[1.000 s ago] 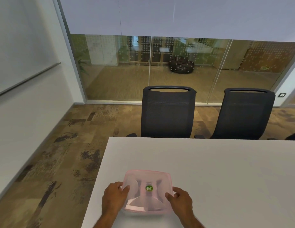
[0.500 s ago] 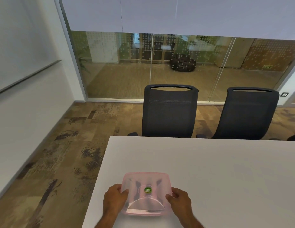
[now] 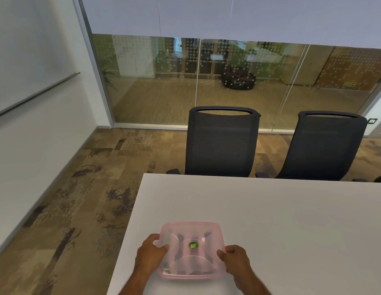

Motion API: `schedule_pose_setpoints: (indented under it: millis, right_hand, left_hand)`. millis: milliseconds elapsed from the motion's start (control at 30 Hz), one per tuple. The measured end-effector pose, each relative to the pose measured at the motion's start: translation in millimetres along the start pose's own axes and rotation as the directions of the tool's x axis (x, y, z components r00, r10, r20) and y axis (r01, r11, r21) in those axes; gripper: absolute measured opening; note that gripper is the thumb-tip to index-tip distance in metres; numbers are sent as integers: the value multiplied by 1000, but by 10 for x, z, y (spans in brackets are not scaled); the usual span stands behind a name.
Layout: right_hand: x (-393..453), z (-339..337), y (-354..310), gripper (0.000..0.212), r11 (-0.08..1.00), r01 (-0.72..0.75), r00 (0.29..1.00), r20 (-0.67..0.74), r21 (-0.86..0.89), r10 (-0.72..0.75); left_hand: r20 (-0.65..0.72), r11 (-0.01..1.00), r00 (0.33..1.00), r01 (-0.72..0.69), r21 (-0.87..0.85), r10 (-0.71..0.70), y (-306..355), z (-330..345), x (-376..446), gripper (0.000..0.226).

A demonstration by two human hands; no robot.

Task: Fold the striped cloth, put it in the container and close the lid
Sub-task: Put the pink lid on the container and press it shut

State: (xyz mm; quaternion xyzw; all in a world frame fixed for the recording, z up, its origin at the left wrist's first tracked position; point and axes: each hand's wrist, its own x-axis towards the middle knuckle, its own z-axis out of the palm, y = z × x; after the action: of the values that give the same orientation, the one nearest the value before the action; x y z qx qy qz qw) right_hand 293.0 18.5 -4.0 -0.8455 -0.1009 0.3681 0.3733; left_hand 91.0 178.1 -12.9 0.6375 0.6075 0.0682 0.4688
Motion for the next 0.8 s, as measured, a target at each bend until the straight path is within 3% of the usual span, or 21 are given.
schedule_pose_setpoints:
  millis: [100, 233, 467, 667, 800]
  right_hand:
    - [40, 14, 11, 34, 1000, -22, 1000, -14, 22, 22]
    - [57, -3, -19, 40, 998, -58, 998, -18, 21, 58]
    - [17, -6, -76, 32, 999, -44, 999, -8, -1, 44]
    - [14, -2, -80, 22, 998, -53, 999, -7, 35, 53]
    - [52, 2, -64, 50, 998, -53, 998, -35, 28, 54]
  left_hand:
    - [6, 999, 1000, 22, -36, -22, -21, 4, 26, 32]
    - [16, 998, 999, 33, -55, -32, -8, 1, 62, 29]
    - [90, 989, 994, 67, -131, -55, 20, -76, 113, 22]
    - [25, 970, 999, 45, -239, -41, 183, -81, 246, 34]
    - [8, 966, 999, 54, -254, -53, 204, -35, 327, 26]
